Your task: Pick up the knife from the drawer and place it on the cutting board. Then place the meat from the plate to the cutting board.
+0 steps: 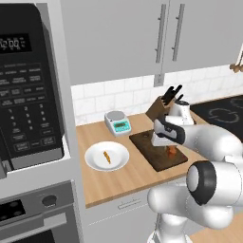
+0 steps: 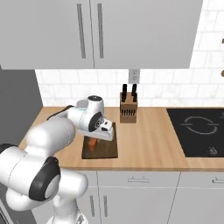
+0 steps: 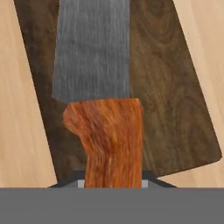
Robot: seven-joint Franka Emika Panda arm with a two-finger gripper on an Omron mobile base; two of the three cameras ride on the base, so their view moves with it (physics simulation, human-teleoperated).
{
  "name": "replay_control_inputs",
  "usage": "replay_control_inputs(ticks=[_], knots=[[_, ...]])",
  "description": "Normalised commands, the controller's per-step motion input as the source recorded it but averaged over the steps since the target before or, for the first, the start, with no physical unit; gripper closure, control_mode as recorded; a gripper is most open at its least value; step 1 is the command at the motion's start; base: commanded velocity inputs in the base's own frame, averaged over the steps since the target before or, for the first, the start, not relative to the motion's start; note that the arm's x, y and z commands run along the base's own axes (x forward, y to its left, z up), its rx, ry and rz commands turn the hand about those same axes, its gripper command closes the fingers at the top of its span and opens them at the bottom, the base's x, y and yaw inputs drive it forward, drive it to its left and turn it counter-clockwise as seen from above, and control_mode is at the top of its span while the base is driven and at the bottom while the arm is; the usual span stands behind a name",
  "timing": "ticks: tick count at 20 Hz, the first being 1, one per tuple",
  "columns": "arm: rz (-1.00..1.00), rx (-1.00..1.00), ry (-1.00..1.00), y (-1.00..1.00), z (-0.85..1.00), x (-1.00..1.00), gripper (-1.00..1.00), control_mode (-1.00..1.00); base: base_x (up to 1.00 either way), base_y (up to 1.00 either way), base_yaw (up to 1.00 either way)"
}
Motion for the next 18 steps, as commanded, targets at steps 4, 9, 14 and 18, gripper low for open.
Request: replay_control_inputs(ticks=[4, 9, 14, 18], knots=[[0.34, -0.12, 0.01, 0.00, -0.19, 0.00, 1.00, -1.00, 0.00, 0.00, 0.00], [0.03, -0.01, 0.00, 0.00, 0.00, 0.44, 1.00, -1.00, 0.00, 0.00, 0.00], [0.05, 0.00, 0.00, -0.15, -0.08, 0.42, 1.00, -1.00, 0.00, 0.00, 0.00], [0.04, -0.10, 0.00, -0.35, -0.43, 0.13, 1.00, -1.00, 0.00, 0.00, 0.00]])
